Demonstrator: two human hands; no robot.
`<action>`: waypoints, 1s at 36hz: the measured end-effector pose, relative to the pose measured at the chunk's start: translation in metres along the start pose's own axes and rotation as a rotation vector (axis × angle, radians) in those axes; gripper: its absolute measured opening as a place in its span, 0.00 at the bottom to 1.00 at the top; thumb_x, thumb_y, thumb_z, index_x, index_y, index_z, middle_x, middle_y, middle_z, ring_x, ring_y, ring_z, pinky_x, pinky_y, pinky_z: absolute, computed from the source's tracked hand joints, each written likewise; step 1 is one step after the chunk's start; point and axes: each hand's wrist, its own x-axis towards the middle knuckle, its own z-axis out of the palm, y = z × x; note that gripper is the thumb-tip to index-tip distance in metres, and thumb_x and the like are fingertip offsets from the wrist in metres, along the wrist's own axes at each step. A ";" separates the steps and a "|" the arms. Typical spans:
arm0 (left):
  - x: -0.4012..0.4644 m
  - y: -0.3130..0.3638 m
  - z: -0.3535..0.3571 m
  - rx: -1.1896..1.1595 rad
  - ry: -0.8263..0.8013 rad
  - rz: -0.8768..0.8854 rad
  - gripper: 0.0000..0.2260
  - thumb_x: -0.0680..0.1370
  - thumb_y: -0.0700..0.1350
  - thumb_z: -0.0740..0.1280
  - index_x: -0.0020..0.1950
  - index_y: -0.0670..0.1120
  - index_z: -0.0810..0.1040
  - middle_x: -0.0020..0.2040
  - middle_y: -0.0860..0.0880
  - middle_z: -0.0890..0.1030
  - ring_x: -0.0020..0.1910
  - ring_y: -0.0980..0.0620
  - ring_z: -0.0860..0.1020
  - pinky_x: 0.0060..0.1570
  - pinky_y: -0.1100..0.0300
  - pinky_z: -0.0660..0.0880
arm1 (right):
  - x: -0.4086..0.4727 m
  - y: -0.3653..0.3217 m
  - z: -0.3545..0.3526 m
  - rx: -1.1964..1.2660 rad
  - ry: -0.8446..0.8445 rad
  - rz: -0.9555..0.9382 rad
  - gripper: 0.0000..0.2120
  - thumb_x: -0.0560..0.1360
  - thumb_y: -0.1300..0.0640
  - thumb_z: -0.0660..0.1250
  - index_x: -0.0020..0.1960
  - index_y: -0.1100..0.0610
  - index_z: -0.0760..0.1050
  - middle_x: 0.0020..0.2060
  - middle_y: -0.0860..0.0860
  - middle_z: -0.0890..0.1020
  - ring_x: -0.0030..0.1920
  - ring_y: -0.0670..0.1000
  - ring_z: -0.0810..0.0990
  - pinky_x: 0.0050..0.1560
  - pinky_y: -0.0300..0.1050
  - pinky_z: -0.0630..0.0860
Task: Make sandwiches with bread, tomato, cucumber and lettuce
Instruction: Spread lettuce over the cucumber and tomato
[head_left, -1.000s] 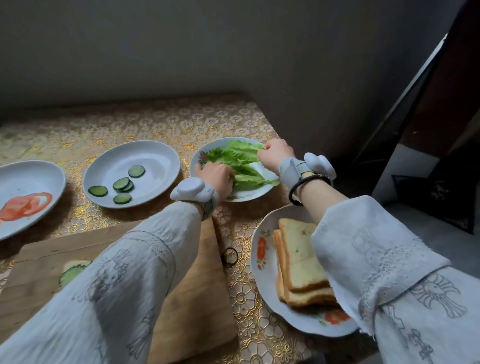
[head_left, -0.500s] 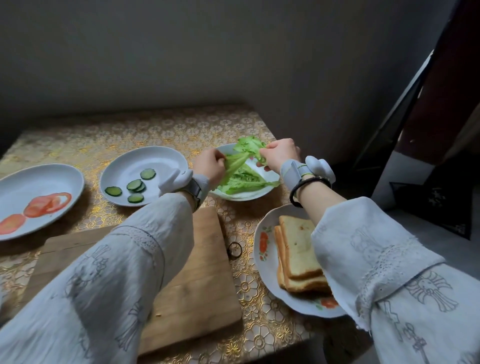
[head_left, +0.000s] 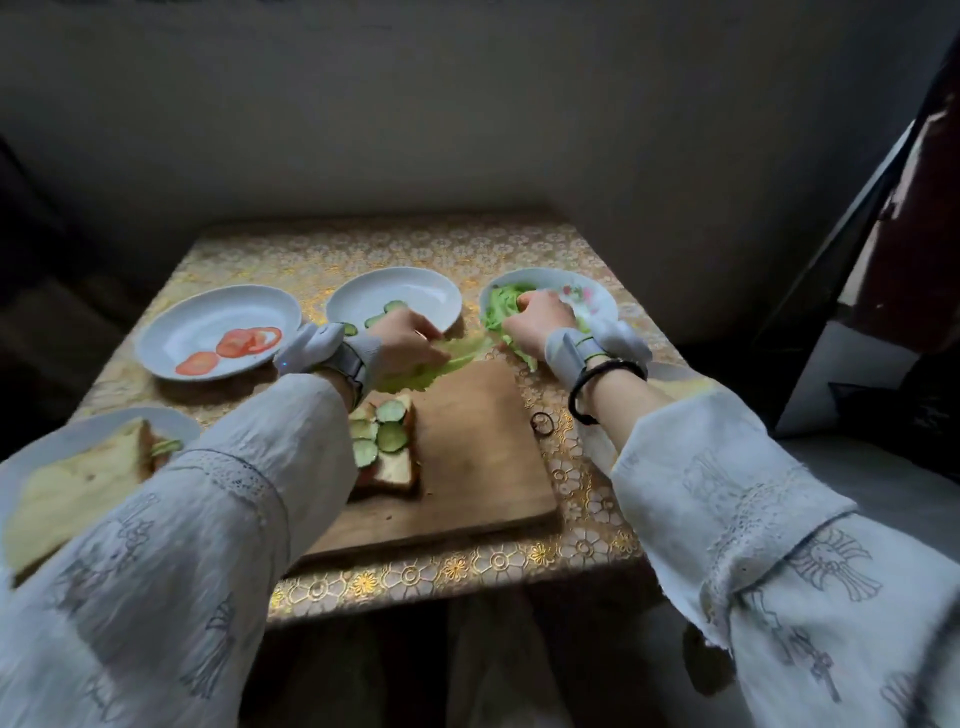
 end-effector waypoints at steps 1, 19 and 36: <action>-0.006 -0.005 -0.003 0.022 0.001 0.001 0.15 0.73 0.40 0.71 0.59 0.39 0.79 0.48 0.43 0.80 0.39 0.51 0.75 0.38 0.62 0.74 | -0.005 -0.003 0.005 0.014 -0.014 -0.011 0.09 0.77 0.65 0.57 0.41 0.61 0.73 0.37 0.54 0.81 0.43 0.55 0.77 0.29 0.38 0.68; -0.055 -0.074 -0.022 -0.302 0.089 -0.145 0.16 0.72 0.35 0.71 0.59 0.38 0.78 0.48 0.40 0.79 0.48 0.47 0.76 0.57 0.51 0.76 | -0.039 -0.026 0.057 -0.090 0.041 -0.152 0.17 0.74 0.63 0.63 0.62 0.59 0.77 0.61 0.59 0.78 0.61 0.60 0.76 0.58 0.47 0.74; -0.050 -0.100 0.000 0.136 0.244 -0.009 0.12 0.72 0.42 0.70 0.56 0.47 0.80 0.56 0.44 0.81 0.56 0.46 0.77 0.57 0.57 0.73 | -0.035 -0.024 0.075 -0.141 0.091 -0.210 0.17 0.74 0.63 0.62 0.62 0.58 0.74 0.60 0.57 0.78 0.61 0.58 0.76 0.56 0.46 0.73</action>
